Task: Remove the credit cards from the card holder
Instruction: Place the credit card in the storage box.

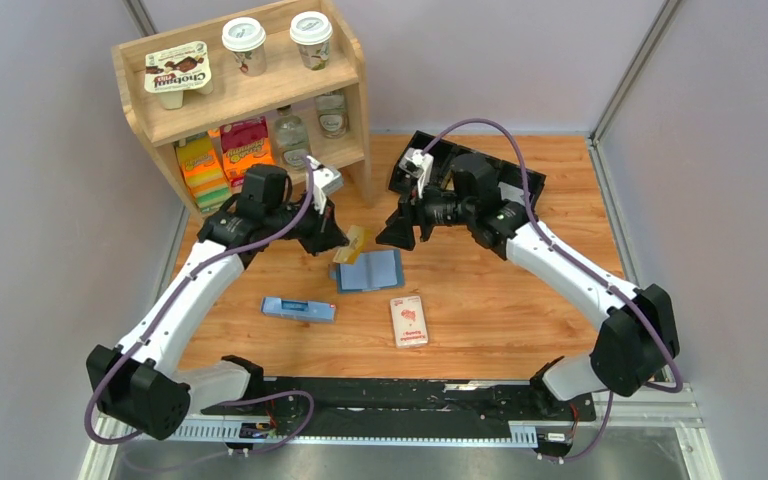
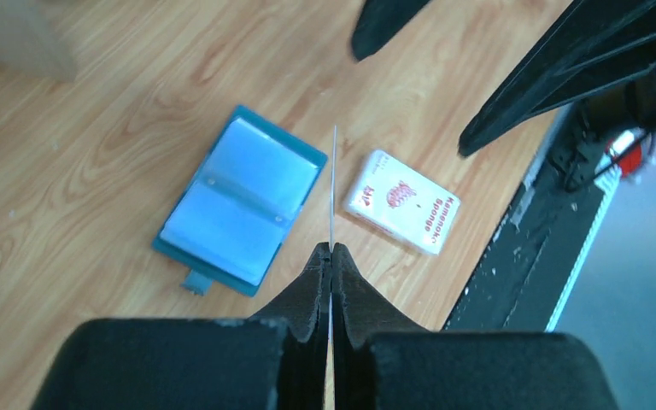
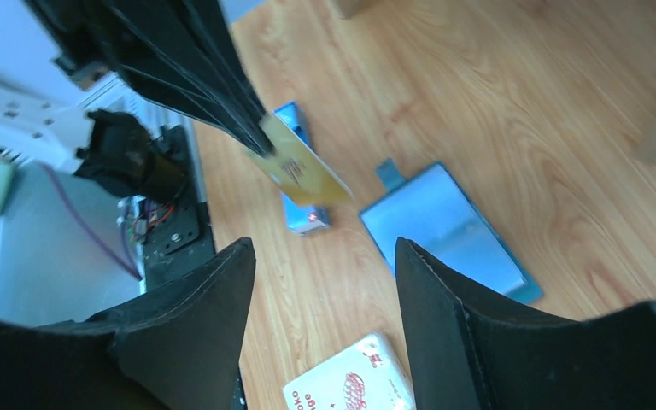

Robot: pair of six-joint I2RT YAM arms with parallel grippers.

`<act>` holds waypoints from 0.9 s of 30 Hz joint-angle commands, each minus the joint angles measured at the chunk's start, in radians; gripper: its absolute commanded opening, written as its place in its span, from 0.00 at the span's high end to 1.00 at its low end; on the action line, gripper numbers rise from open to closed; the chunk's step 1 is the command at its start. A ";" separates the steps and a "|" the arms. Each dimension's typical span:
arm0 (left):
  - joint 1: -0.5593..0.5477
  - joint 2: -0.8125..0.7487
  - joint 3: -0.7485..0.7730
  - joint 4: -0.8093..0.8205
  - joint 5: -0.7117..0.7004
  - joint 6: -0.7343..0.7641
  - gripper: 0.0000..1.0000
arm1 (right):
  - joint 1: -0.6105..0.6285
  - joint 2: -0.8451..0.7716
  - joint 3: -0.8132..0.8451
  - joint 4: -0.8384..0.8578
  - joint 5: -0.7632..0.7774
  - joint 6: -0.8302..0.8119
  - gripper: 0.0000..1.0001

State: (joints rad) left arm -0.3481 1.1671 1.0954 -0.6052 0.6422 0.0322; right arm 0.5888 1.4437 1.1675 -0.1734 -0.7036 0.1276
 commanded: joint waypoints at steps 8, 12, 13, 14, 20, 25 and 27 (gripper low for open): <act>-0.166 0.091 0.182 -0.200 0.092 0.227 1.00 | 0.085 0.050 0.170 -0.176 -0.218 -0.236 0.41; -0.166 0.066 0.185 -0.160 0.113 0.215 1.00 | 0.092 0.081 0.198 -0.239 -0.257 -0.264 0.56; -0.166 0.063 0.189 -0.157 0.116 0.215 1.00 | 0.092 0.086 0.199 -0.250 -0.263 -0.266 0.62; -0.164 0.065 0.190 -0.156 0.123 0.215 1.00 | 0.092 0.089 0.201 -0.258 -0.264 -0.266 0.68; -0.166 0.063 0.187 -0.134 0.084 0.199 1.00 | 0.082 0.113 0.219 -0.295 -0.267 -0.270 1.00; -0.164 -0.033 0.068 0.028 -0.186 0.054 0.78 | 0.017 0.145 0.208 -0.258 -0.197 -0.171 1.00; -0.163 -0.090 -0.003 0.141 -0.321 0.002 0.60 | -0.027 0.173 0.202 -0.244 -0.139 -0.102 1.00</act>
State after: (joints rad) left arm -0.5224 1.2018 1.1866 -0.6815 0.5846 0.1520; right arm 0.6338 1.5688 1.3544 -0.4221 -0.9398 -0.0914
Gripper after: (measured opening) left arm 0.303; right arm 0.007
